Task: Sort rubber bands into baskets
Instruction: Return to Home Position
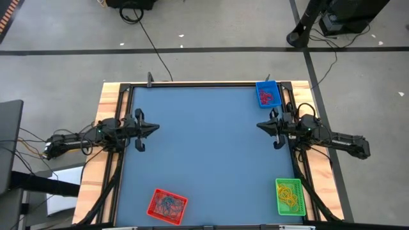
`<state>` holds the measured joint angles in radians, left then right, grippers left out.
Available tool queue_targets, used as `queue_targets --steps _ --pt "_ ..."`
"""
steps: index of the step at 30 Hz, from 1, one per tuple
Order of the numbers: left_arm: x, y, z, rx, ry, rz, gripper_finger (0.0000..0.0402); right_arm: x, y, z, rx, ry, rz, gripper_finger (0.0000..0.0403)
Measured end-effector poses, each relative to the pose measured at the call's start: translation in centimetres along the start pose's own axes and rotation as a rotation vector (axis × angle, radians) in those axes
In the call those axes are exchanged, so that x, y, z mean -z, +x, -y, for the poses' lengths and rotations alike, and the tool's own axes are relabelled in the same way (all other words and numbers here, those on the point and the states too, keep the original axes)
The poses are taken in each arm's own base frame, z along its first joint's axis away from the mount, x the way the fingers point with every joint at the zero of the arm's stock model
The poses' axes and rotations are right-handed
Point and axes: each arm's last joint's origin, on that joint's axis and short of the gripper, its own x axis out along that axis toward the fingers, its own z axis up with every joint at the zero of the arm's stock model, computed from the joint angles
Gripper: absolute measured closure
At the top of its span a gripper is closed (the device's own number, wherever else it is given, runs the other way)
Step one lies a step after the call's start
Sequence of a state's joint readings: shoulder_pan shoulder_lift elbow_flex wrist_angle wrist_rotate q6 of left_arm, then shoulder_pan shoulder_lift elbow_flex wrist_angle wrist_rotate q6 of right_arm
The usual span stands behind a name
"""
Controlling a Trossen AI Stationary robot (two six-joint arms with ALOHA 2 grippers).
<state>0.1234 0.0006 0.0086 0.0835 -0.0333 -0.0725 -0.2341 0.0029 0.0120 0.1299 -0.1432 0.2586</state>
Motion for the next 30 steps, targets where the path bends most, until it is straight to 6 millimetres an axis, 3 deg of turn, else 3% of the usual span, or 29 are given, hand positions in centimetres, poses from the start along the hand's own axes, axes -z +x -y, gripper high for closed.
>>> queue_targets --steps 12,30 --pt "0.1 0.0 -0.2 -0.085 -0.043 -0.003 0.0383 1.1 0.0 -0.2 0.228 -0.004 -0.049 0.0397" --pt "0.5 0.0 -0.2 -0.074 -0.067 -0.046 0.0383 1.2 0.0 -0.7 0.183 -0.046 -0.064 0.0377"
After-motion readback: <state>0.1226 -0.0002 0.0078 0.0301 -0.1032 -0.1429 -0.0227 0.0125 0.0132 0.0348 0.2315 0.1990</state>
